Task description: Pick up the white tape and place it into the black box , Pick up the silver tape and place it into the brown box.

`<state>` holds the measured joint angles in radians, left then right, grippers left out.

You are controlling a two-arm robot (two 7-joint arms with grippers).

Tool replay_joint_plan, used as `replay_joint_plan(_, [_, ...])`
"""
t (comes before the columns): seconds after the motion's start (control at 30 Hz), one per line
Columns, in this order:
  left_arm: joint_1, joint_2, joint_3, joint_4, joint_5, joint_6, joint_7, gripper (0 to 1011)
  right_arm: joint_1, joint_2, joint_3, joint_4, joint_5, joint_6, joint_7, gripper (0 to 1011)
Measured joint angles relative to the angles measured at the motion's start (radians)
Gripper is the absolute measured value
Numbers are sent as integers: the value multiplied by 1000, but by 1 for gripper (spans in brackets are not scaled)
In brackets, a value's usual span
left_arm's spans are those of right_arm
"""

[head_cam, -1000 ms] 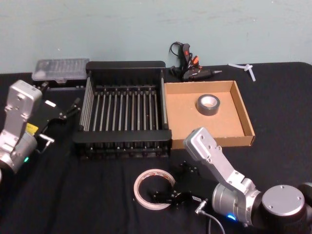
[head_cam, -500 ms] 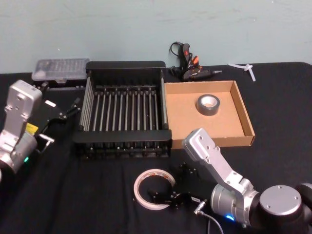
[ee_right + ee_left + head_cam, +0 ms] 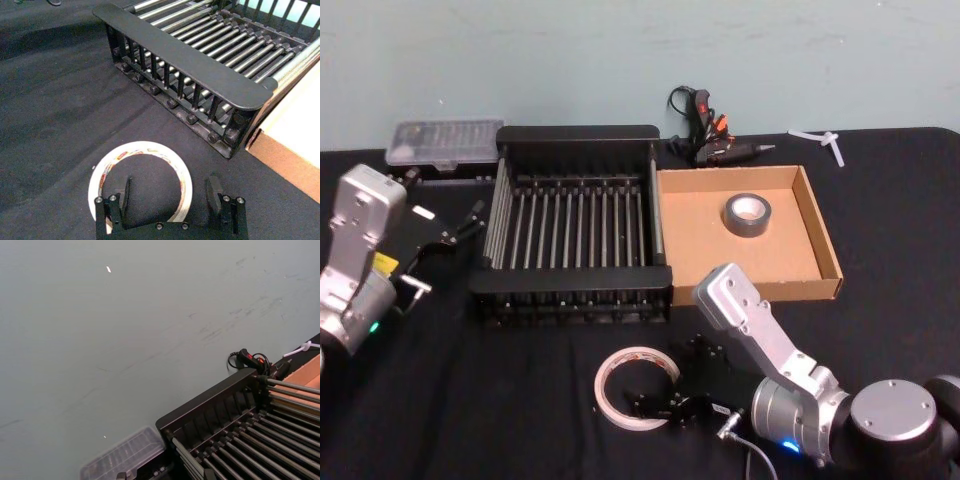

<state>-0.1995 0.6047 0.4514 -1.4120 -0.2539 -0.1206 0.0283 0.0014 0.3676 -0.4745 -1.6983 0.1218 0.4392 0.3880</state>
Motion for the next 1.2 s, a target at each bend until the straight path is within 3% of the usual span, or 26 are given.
replay_joint_plan(0.2, [0, 0, 0, 0, 0, 0, 0, 1001, 0, 0, 0, 0, 0, 0, 0, 977])
replay_joint_plan(0.47, [0, 0, 0, 0, 0, 0, 0, 1001, -1, 1, 1, -1, 0, 0, 0, 786])
replay_joint_plan(0.8, [0, 0, 0, 0, 0, 0, 0, 1001, -1, 1, 1, -1, 0, 0, 1, 446])
replay_joint_plan(0.83, [0, 0, 0, 0, 0, 0, 0, 1001, -1, 1, 1, -2, 0, 0, 1, 446])
replay_joint_plan(0.97, [0, 0, 0, 0, 0, 0, 0, 1001, -1, 1, 1, -2, 0, 0, 2, 279])
replay_joint_plan(1.2, [0, 0, 0, 0, 0, 0, 0, 1001, -1, 1, 1, -2, 0, 0, 2, 122])
